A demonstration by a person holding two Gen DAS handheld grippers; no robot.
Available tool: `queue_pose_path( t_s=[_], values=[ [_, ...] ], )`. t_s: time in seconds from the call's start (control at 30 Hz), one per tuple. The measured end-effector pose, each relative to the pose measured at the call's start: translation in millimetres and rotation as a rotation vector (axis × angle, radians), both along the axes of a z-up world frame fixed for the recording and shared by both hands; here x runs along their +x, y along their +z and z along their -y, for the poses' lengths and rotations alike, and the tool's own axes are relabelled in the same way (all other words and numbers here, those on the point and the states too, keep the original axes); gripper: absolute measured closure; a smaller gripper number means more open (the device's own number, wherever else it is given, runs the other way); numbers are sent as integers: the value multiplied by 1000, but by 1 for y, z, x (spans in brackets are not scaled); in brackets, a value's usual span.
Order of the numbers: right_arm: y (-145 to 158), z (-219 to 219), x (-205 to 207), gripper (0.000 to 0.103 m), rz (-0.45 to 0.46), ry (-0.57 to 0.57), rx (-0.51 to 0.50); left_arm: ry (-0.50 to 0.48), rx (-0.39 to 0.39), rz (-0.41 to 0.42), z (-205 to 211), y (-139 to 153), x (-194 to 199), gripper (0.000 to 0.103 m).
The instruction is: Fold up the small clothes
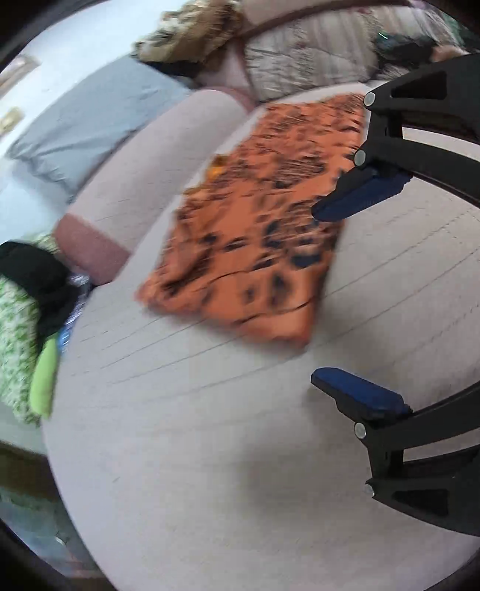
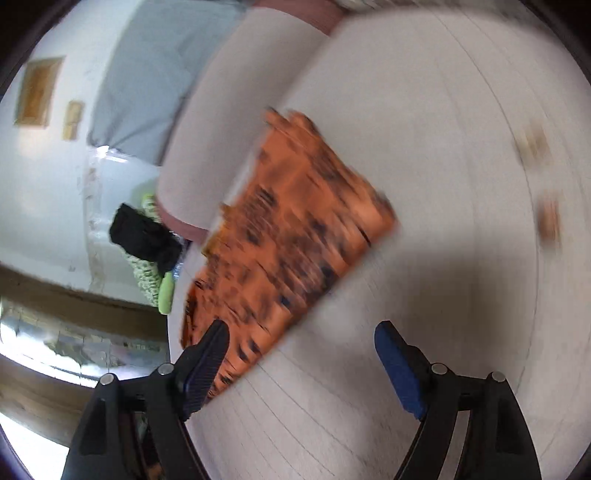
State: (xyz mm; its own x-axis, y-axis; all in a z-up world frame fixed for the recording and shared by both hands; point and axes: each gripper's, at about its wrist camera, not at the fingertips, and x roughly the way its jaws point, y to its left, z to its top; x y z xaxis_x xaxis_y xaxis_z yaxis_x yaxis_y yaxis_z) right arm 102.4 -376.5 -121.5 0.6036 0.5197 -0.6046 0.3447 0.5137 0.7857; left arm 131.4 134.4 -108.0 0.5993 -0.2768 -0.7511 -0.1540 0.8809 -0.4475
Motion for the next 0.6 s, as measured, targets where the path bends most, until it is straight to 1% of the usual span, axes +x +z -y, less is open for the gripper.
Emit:
queue_pose_path(
  t_s=[0.07,0.1,0.13,0.17,0.2,0.27,0.33,0.37,0.4,0.43,0.47,0.5,0.53,0.57,0.6],
  values=[
    [5,-2,10,19,40,-32,-3,2,-4,-6,12,-9,6,21],
    [6,-3,21,19,55,-37,13,22,18,-4,16,-11,12,21],
    [4,-2,30,19,42,-54,12,44,25,-4,16,-8,14,21],
    [-4,-1,38,19,-18,-106,12,74,13,-2,13,-5,18,21],
    [-8,0,40,19,-41,-136,22,108,-17,-20,10,-4,23,19],
    [-7,-1,52,19,-32,-172,15,153,-60,-36,8,-6,38,16],
    [-9,-3,62,20,-21,-210,26,186,-55,-38,4,-4,45,16],
    [-12,-3,65,25,-25,-233,36,200,-61,-31,1,-3,51,20],
    [-15,-3,66,46,-33,-251,37,201,-58,-30,-2,-2,53,61],
    [-18,-3,71,58,-38,-248,40,190,-34,-60,-3,-6,59,87],
    [-22,-1,76,89,-51,-236,38,170,-64,-92,-8,-8,67,86],
    [-24,-1,79,89,-59,-225,34,167,-75,-92,-11,-7,68,87],
    [-21,-3,81,89,-53,-207,20,149,-62,-68,-12,3,68,87],
    [-14,-5,83,91,-37,-187,4,132,-39,-25,-11,16,64,88],
    [-2,-8,83,92,-9,-165,-10,123,-30,1,-11,25,62,88]
  ],
)
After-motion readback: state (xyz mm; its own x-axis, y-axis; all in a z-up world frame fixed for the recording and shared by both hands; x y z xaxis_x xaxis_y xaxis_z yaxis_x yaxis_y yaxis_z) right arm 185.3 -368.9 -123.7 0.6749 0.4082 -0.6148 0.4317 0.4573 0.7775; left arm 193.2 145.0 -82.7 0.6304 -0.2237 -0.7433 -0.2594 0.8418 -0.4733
